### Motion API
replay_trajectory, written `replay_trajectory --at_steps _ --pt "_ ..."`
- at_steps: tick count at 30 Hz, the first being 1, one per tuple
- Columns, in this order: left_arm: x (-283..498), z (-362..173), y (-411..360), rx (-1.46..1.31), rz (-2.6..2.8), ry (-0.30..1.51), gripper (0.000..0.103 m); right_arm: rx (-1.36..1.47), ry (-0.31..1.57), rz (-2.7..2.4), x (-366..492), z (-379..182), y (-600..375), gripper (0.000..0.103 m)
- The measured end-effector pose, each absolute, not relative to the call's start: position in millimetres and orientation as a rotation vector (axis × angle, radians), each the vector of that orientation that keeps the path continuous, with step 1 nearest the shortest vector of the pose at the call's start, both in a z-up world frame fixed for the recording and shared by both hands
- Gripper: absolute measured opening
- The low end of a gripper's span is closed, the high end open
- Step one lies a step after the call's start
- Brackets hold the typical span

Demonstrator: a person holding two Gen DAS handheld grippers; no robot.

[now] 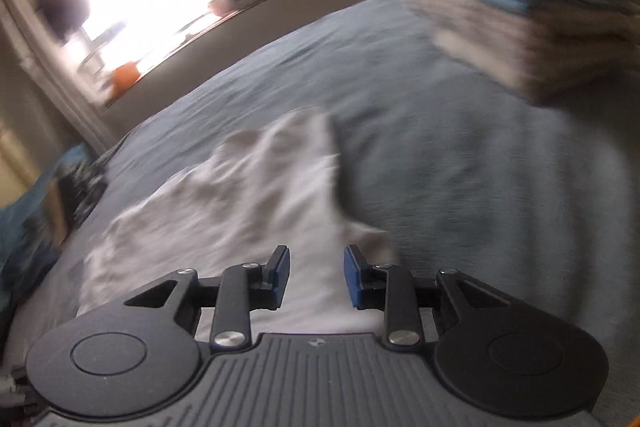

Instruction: Fold clothes

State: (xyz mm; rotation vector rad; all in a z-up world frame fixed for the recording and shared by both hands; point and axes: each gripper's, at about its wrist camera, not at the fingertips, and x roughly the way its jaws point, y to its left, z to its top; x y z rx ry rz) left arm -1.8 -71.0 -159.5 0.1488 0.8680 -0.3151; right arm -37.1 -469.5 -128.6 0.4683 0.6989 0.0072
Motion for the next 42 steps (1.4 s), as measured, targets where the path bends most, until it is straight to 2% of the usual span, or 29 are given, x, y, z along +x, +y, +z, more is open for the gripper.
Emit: replay_trajectory --at_steps 7,9,12,21,27,33,38,42 --pt "-6.8 -144.2 -61.8 0.082 -0.349 0.781 0.053 0.514 0.757 -0.045 -30.1 -153.9 -479.7 0.032" --pt "-7.3 -137.4 -61.6 0.081 -0.363 0.740 0.055 0.560 0.736 -0.043 -34.6 -149.8 -486.8 0.032" --pt "0.9 -142.6 -70.1 0.116 -0.360 0.772 0.055 0.581 0.715 -0.024 -35.4 -142.4 -487.9 0.033" --pt "31.0 -122.4 -75.3 0.085 -0.417 0.731 0.055 0.458 0.730 0.118 19.0 -111.1 -462.9 0.033" --pt "53.5 -138.1 -82.8 0.042 -0.450 0.789 0.055 0.479 0.767 0.160 62.6 -127.5 -453.4 0.033" --pt "53.4 -149.1 -75.8 0.009 -0.419 0.816 0.056 0.612 0.795 0.015 74.5 -155.9 -506.8 0.031" --pt "53.3 -158.4 -69.9 -0.018 -0.393 0.837 0.058 0.677 0.746 -0.042 75.6 -141.7 -527.3 0.033" --pt "52.9 -160.7 -68.0 -0.034 -0.377 0.851 0.058 0.636 0.752 0.127 96.8 -125.2 -500.2 0.034"
